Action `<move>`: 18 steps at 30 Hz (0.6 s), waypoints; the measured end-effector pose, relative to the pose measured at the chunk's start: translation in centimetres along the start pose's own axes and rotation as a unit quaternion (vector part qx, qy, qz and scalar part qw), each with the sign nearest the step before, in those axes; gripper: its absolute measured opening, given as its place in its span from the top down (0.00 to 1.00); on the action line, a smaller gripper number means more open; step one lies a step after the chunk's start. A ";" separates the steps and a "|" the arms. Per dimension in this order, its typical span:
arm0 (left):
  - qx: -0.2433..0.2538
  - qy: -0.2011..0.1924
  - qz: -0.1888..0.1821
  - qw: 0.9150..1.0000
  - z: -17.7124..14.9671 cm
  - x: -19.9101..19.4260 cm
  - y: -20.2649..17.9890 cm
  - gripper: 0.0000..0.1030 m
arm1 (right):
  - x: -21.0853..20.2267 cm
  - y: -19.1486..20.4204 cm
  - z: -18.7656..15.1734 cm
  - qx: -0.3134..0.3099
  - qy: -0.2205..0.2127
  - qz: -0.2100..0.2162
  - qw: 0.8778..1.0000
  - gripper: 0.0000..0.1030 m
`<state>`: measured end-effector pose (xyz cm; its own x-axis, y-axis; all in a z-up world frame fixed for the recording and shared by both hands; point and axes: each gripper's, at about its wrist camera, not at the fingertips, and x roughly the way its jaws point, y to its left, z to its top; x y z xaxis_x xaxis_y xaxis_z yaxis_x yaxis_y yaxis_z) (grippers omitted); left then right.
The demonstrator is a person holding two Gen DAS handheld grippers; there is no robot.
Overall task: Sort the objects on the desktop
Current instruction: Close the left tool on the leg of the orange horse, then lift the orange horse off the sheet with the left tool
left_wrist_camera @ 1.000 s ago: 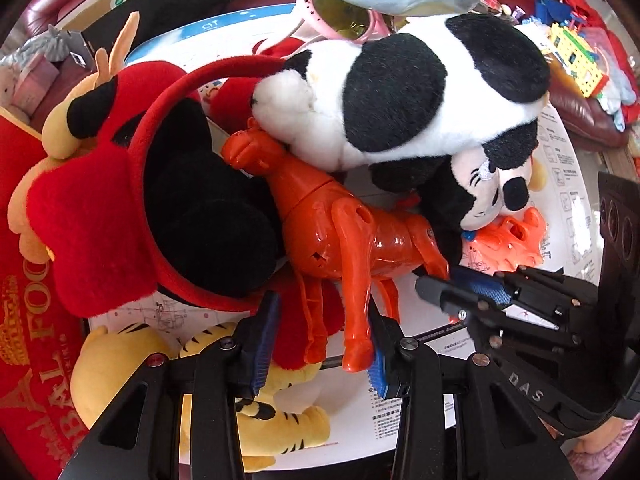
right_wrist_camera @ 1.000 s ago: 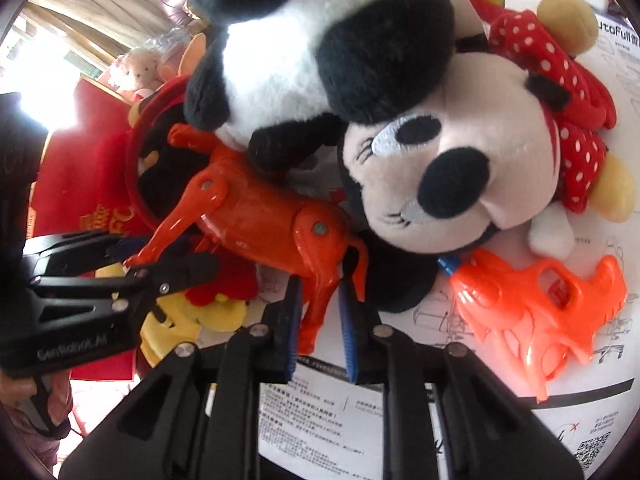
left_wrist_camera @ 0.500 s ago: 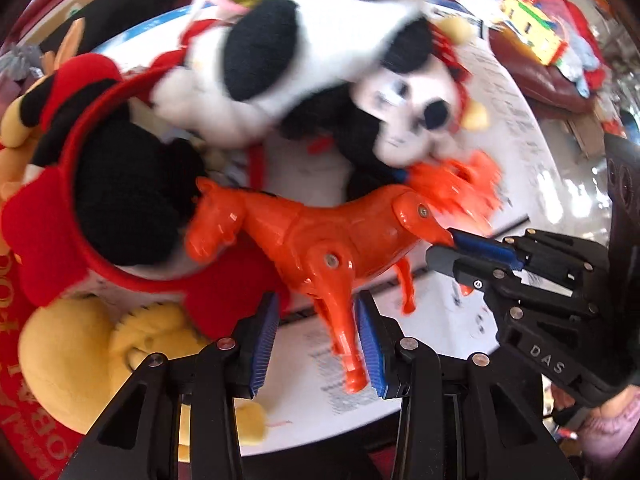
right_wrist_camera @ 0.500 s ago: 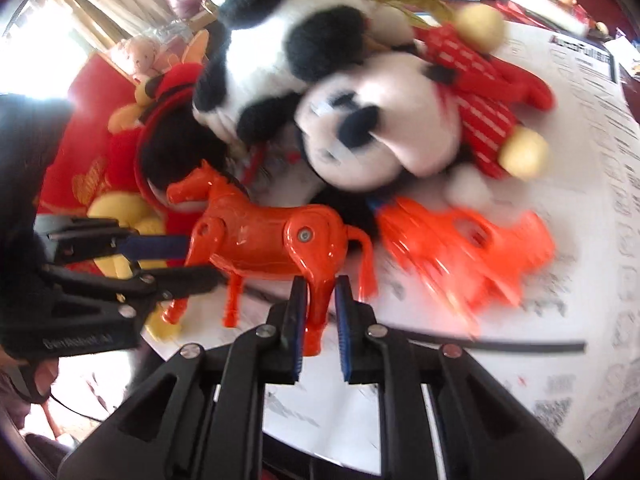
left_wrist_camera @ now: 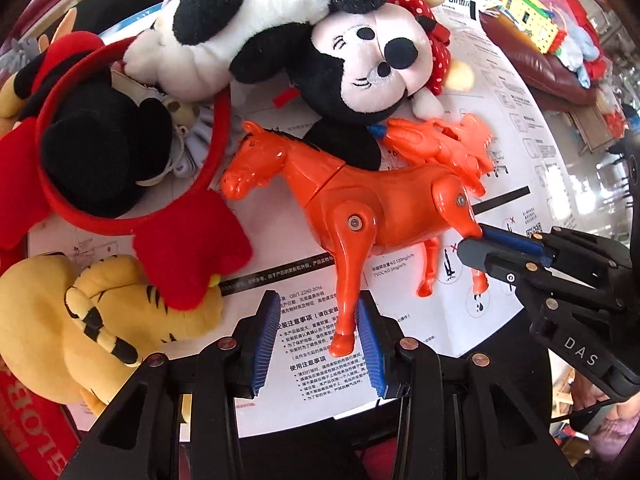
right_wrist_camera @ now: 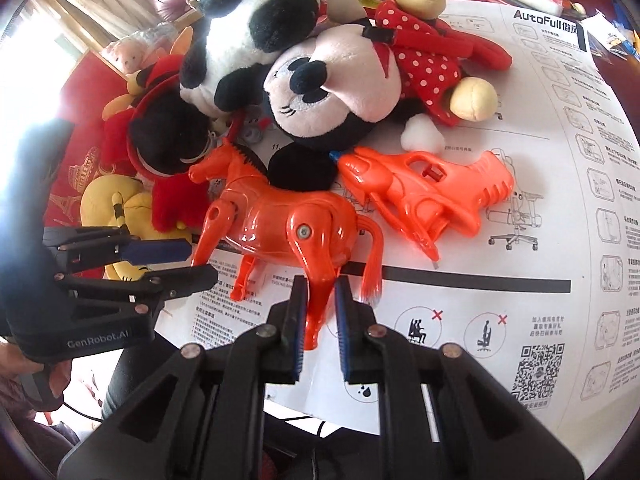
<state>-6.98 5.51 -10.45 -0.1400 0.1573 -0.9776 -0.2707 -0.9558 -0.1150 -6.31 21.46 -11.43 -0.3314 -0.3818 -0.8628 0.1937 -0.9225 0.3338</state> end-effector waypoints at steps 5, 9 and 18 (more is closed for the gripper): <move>0.002 -0.001 0.010 1.000 0.4 0.3 -0.4 0.61 | 0.1 0.3 0.0 0.000 -0.001 0.000 1.000 0.86; 0.013 0.007 0.012 1.000 0.7 0.3 -1.1 0.86 | 0.3 0.3 -0.1 0.002 0.003 0.007 1.000 0.84; 0.029 0.015 0.013 0.999 0.6 1.1 -1.4 0.92 | 0.8 0.4 0.2 0.013 0.017 0.019 1.000 0.84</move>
